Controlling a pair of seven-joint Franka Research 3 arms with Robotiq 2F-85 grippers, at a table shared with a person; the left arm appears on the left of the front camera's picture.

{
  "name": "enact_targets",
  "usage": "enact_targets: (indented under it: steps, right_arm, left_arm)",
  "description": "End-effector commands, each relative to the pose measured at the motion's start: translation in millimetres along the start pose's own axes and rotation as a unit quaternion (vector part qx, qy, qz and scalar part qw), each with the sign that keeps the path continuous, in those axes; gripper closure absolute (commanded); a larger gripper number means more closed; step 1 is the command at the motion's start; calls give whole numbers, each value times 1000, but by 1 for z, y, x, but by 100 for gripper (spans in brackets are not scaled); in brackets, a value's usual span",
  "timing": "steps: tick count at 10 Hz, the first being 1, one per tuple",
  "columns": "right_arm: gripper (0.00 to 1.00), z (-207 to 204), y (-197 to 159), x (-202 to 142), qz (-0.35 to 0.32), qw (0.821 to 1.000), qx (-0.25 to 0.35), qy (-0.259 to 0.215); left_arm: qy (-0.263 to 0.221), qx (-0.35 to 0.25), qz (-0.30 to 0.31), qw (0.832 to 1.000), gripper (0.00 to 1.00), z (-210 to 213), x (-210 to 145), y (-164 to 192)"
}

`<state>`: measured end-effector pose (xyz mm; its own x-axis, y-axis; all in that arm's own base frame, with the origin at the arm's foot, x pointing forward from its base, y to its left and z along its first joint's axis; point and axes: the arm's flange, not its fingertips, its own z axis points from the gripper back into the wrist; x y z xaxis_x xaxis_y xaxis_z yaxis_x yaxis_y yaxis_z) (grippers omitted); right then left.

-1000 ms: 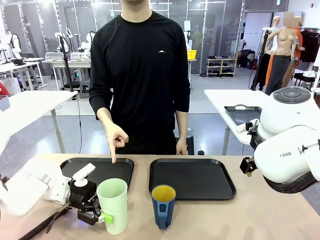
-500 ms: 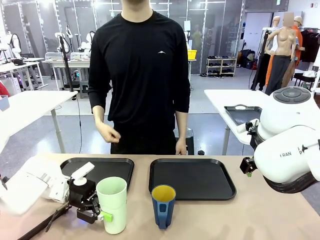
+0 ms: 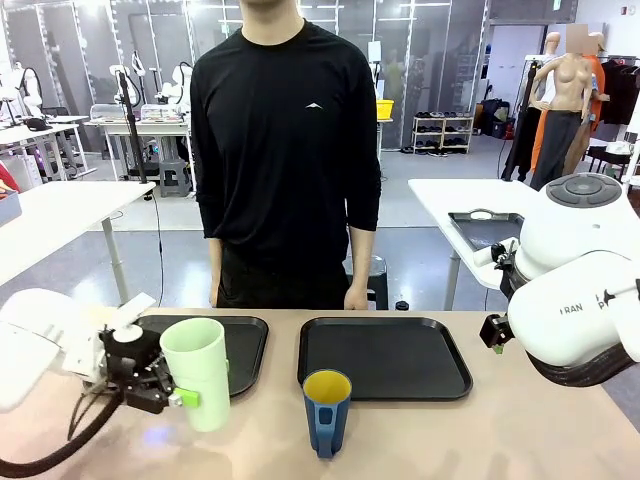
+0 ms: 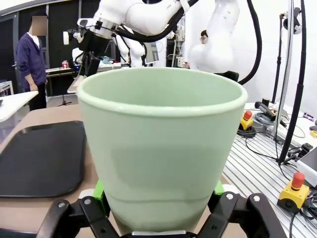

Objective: Sort and store the cups by type.
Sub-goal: Pick up the Reusable plastic cup, then place the picked Reusable plastic cup into the Flat Tray indicated by the person.

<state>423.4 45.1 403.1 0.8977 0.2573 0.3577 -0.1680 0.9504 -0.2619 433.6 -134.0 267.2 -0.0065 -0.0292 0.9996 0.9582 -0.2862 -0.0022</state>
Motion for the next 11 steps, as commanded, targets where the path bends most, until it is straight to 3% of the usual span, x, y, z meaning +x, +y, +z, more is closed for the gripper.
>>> enact_targets:
  steps: [1,5,11]
  right_arm:
    - [0,-1,0,-1,2,1000,0,0]
    - [0,-1,0,-1,2,1000,0,0]
    - [0,-1,0,-1,2,1000,0,0]
  left_arm:
    - [1,13,0,1000,62,12,13,-16]
    - [-15,44,-1,999,62,28,13,-19]
    - [2,28,-1,1000,62,21,8,-16]
